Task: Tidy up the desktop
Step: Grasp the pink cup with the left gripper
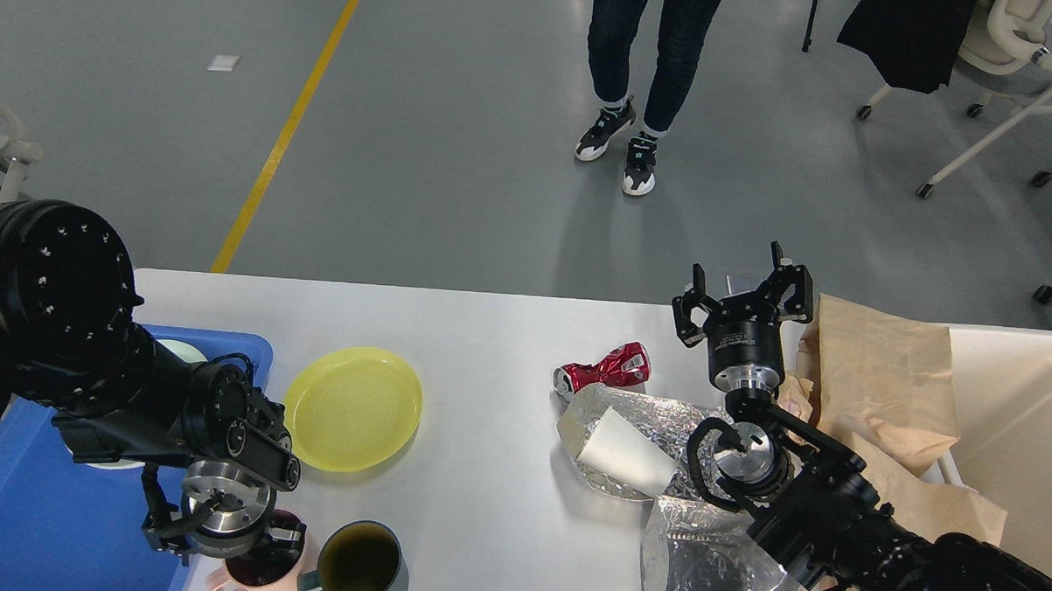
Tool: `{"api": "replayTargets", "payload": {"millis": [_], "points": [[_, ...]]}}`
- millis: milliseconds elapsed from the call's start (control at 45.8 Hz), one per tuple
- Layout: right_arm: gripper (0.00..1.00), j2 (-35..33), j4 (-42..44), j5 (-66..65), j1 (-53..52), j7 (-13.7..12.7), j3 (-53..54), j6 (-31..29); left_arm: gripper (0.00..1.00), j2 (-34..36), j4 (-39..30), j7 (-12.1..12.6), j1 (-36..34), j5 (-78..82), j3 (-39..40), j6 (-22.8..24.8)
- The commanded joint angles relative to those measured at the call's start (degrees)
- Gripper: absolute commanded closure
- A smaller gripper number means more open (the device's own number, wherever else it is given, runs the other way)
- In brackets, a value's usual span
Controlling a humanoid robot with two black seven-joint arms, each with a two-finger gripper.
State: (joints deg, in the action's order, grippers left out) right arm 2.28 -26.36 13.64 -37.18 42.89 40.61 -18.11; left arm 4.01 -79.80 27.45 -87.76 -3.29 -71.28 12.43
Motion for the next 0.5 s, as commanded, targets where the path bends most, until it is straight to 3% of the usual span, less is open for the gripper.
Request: {"api": "replayTargets", "payload": {"millis": [0, 197, 328, 481], "points": [[0.0, 0.0, 0.08, -0.01, 0.0, 0.0, 0.0, 0.0, 0.3, -0.05, -0.1, -0.03, 0.39, -0.05, 0.0, -1.71], [0.0, 0.0, 0.0, -0.01, 0.0, 0.0, 0.0, 0.0, 0.4, 0.03, -0.1, -0.03, 0.48, 0.04, -0.09, -1.97], [0.0, 0.0, 0.08, -0.01, -0.09, 0.0, 0.0, 0.0, 0.7, -0.05, -0.1, -0.12, 0.83, 0.04, -0.09, -1.89], [0.0, 0.0, 0.08, -0.01, 0.0, 0.0, 0.0, 0.0, 0.89, -0.05, -0.1, -0.03, 0.83, 0.65, 0.0, -1.8]]}}
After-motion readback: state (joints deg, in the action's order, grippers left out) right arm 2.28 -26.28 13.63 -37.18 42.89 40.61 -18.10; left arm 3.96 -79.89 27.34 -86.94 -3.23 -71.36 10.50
